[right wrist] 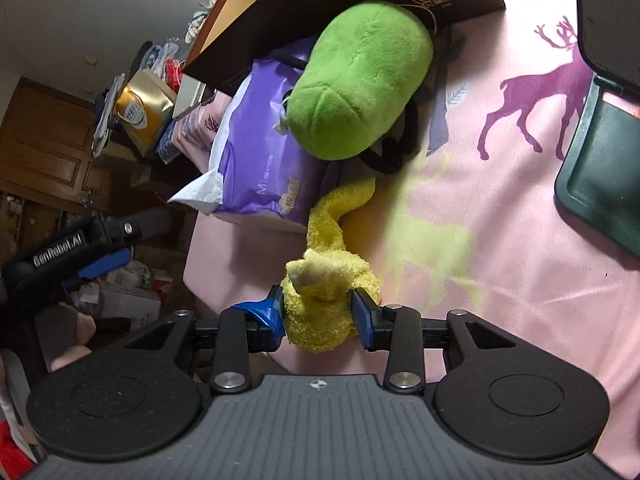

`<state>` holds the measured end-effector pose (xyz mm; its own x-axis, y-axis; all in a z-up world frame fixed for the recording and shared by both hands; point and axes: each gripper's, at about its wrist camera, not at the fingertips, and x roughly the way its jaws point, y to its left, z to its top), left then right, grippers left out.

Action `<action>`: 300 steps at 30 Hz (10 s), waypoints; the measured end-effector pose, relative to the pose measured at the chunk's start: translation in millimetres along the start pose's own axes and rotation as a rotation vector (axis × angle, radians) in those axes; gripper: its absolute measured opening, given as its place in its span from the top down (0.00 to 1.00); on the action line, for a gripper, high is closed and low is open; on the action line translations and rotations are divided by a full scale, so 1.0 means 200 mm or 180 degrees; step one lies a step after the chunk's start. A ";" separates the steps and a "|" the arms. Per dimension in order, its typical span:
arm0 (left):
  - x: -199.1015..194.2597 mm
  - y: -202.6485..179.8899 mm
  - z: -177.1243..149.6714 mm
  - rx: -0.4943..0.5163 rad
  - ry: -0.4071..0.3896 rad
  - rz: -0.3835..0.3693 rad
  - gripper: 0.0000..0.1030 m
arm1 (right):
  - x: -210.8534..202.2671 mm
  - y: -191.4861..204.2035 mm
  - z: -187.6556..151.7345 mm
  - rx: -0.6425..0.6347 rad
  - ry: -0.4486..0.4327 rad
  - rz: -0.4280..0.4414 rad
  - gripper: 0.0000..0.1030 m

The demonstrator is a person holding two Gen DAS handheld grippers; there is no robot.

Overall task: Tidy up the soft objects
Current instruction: 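Reach to the yellow terry cloth and grasp it with the right gripper, then lift the yellow cloth and carry it over the box with the right gripper, then lower the yellow cloth into the box and open the right gripper, then grasp the pink-brown teddy bear with the right gripper while the left gripper grasps the green plush, then carry the green plush over the box with the left gripper while the right gripper holds the bear, then lower the green plush into the box and open the left gripper, then withdraw the left gripper from the box while the right gripper lifts the teddy bear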

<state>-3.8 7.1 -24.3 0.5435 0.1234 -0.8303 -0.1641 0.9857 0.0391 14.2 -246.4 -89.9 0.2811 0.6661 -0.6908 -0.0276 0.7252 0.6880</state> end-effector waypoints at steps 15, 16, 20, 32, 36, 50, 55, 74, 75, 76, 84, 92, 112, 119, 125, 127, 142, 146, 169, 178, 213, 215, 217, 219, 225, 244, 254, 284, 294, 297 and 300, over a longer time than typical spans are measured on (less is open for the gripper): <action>0.06 -0.12 0.14 0.0302 -0.0063 -0.0253 0.02 | -0.23 -0.08 -0.02 0.0101 -0.0245 0.0026 0.93; 0.06 -0.13 0.15 0.0330 -0.0067 -0.0280 0.02 | -0.26 -0.09 -0.02 0.0151 -0.0250 0.0052 0.93; 0.07 -0.18 0.21 0.0450 -0.0116 -0.0402 0.02 | -0.35 -0.10 -0.03 0.0282 -0.0301 0.0149 0.93; 0.14 -0.28 0.33 0.0734 -0.0173 -0.0702 0.02 | -0.66 0.11 0.12 0.0057 -0.1074 0.0161 0.93; 0.15 -0.27 0.35 0.0791 -0.0188 -0.0761 0.02 | -0.68 0.19 0.26 -0.0106 -0.1305 0.0095 0.93; 0.20 -0.08 0.39 0.0785 -0.0229 -0.0762 0.02 | -0.42 0.22 0.80 -0.0297 -0.1588 -0.0506 0.93; 0.22 -0.01 0.39 0.0790 -0.0243 -0.0744 0.02 | -0.23 0.18 0.91 -0.0383 -0.1444 -0.0913 0.93; 0.27 0.04 0.41 0.0814 -0.0208 -0.0816 0.02 | -0.02 0.21 0.93 -0.0756 -0.1298 -0.1788 0.90; 0.27 0.04 0.42 0.0829 -0.0214 -0.0823 0.02 | -0.03 0.21 0.92 -0.0729 -0.1325 -0.1766 0.90; 0.26 0.03 0.42 0.0844 -0.0220 -0.0829 0.02 | -0.05 0.22 0.91 -0.0719 -0.1352 -0.1737 0.90; 0.25 -0.03 0.45 0.0961 -0.0262 -0.0839 0.02 | -0.15 0.30 0.71 -0.0635 -0.1537 -0.1506 0.89; 0.26 -0.12 0.44 0.1135 -0.0240 -0.0836 0.02 | -0.22 0.34 0.48 -0.0579 -0.1689 -0.1380 0.88; 0.16 -0.42 0.30 0.1285 -0.0184 -0.0677 0.02 | -0.31 0.12 0.09 -0.0450 -0.1222 -0.0986 0.87; 0.11 -0.55 0.22 0.1359 -0.0169 -0.0657 0.02 | -0.44 -0.02 0.00 -0.0319 -0.1239 -0.0921 0.87; 0.08 -0.62 0.16 0.1395 -0.0235 -0.0708 0.02 | -0.60 -0.18 -0.08 -0.0100 -0.1408 -0.0960 0.87; 0.08 -0.65 0.14 0.1433 -0.0231 -0.0773 0.02 | -0.65 -0.23 -0.10 -0.0010 -0.1465 -0.0996 0.87; 0.22 -0.84 0.04 0.1774 -0.0440 -0.0619 0.02 | -0.84 -0.54 -0.16 0.0624 -0.1916 -0.0927 0.86; 0.27 -0.90 0.01 0.1910 -0.0543 -0.0490 0.02 | -0.86 -0.61 -0.16 0.0814 -0.1980 -0.0854 0.86; 0.27 -1.01 -0.06 0.2122 -0.0698 -0.0406 0.35 | -0.84 -0.80 -0.13 0.1071 -0.1766 -0.0805 0.86; 0.24 -0.97 0.02 0.1765 -0.0387 -0.0667 0.35 | -0.84 -0.84 -0.13 0.1141 -0.1659 -0.0732 0.85; 0.15 -0.77 0.73 0.1058 -0.0795 -0.1394 0.36 | -0.91 -0.75 -0.13 0.1181 -0.1776 -0.1144 0.81; 0.24 -0.82 0.77 0.1152 -0.0749 -0.1414 0.36 | -0.91 -0.74 -0.15 0.1238 -0.1816 -0.1179 0.81; 0.32 -0.86 0.80 0.1220 -0.0722 -0.1429 0.36 | -0.91 -0.74 -0.17 0.1293 -0.1839 -0.1211 0.81; 0.39 -0.92 0.83 0.1265 -0.0690 -0.1426 0.36 | -0.91 -0.72 -0.19 0.1338 -0.1870 -0.1252 0.81; 0.52 -1.11 0.85 0.1450 -0.0677 -0.1424 0.35 | -0.91 -0.68 -0.24 0.1471 -0.1977 -0.1324 0.81; 0.55 -1.21 0.81 0.1675 -0.0570 -0.1166 0.22 | -0.88 -0.61 -0.24 0.1475 -0.1984 -0.1375 0.81; 0.40 -1.09 0.76 0.1538 -0.0629 -0.0972 0.22 | -0.87 -0.60 -0.18 0.1237 -0.1871 -0.1257 0.81; 0.08 -0.82 0.44 0.1163 -0.0564 -0.0593 0.02 | -0.86 -0.53 -0.12 0.0656 -0.1593 -0.1029 0.81; 0.08 -0.82 0.31 0.1160 -0.0325 -0.0631 0.02 | -0.86 -0.61 -0.15 0.0696 -0.1578 -0.1148 0.81; 0.09 -0.83 0.25 0.1184 -0.0249 -0.0666 0.02 | -0.86 -0.67 -0.18 0.0800 -0.1563 -0.1222 0.81; 0.10 -0.84 0.20 0.1228 -0.0181 -0.0672 0.02 | -0.87 -0.74 -0.21 0.0941 -0.1548 -0.1239 0.81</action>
<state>68.2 -150.8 -25.1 0.5784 -0.0896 -0.8108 0.2688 0.9594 0.0857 -69.8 -461.7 -81.1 0.6179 0.1627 -0.7693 0.4062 0.7717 0.4894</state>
